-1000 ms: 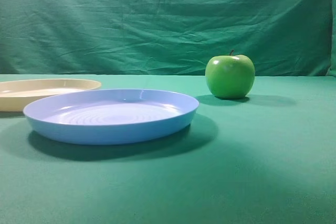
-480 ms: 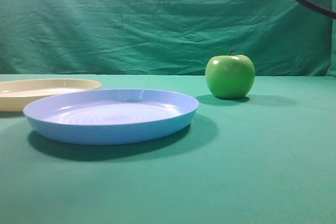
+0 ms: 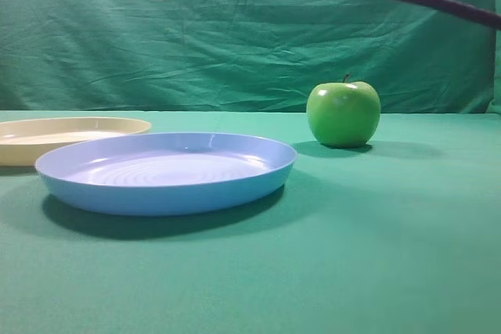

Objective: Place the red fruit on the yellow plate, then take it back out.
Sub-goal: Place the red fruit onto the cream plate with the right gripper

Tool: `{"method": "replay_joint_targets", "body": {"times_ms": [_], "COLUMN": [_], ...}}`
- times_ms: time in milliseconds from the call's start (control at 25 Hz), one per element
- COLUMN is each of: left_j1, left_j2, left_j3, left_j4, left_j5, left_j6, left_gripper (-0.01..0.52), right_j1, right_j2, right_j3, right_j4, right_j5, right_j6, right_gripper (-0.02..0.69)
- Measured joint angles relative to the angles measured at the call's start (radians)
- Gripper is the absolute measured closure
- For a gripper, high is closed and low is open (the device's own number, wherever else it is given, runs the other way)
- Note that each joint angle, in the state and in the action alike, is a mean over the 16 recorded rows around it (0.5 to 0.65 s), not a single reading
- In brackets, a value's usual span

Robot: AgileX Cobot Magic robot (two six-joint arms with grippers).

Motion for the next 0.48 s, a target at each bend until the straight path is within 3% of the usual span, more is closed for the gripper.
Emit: {"method": "replay_joint_targets", "body": {"times_ms": [160, 480], "left_j1": [0.000, 0.000], "left_j2": [0.000, 0.000], "left_j3": [0.000, 0.000], "left_j4": [0.000, 0.000], "left_j5": [0.000, 0.000], "left_j6": [0.000, 0.000], "left_gripper": [0.514, 0.514], "right_j1": [0.011, 0.015], "right_j2": [0.074, 0.129], "right_j3": [-0.038, -0.047], "right_j4": [0.026, 0.046], "right_j5": [-0.020, -0.028], "right_j6": [-0.026, -0.053], "right_gripper": [0.394, 0.176]}}
